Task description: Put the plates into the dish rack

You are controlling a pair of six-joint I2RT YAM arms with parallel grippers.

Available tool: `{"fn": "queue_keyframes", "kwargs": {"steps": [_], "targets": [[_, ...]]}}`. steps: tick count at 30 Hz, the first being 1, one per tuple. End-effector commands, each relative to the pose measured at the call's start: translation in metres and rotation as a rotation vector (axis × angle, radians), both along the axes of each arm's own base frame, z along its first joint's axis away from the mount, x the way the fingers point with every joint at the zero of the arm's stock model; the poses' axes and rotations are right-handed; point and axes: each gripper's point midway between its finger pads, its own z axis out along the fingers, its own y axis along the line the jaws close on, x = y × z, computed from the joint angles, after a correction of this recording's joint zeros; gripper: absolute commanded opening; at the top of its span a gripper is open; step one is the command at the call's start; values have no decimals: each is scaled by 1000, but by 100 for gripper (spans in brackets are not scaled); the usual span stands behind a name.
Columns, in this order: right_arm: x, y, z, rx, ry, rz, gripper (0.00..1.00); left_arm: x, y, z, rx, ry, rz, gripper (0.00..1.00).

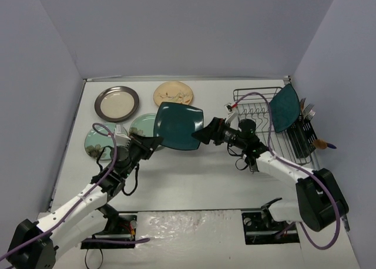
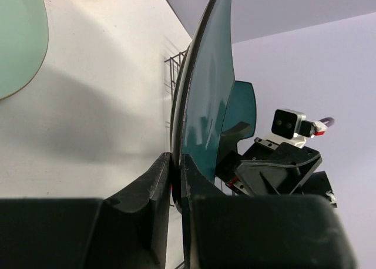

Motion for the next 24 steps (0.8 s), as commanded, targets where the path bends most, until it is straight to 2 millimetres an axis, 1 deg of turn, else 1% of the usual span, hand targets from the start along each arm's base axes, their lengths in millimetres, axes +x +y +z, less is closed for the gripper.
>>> {"fn": "queue_keyframes", "kwargs": {"steps": [1, 5, 8, 10, 12, 20, 24], "targets": [[3, 19, 56, 119, -201, 72, 89, -5, 3, 106, -242, -255, -3, 0], [4, 24, 61, 138, -213, 88, 84, -8, 5, 107, -255, -259, -3, 0], [4, 27, 65, 171, -221, 100, 76, -9, 6, 104, -255, -256, -3, 0], [4, 29, 64, 183, -208, 104, 74, -10, 6, 104, -259, -256, -4, 0], [3, 31, 66, 201, -213, 113, 69, -10, 6, 103, -260, -257, -4, 0], [3, 34, 70, 227, -213, 123, 39, -11, 7, 101, -258, -258, -4, 0], [2, 34, 72, 234, -214, 126, 19, -13, 8, 98, -248, -255, -5, 0]]}}
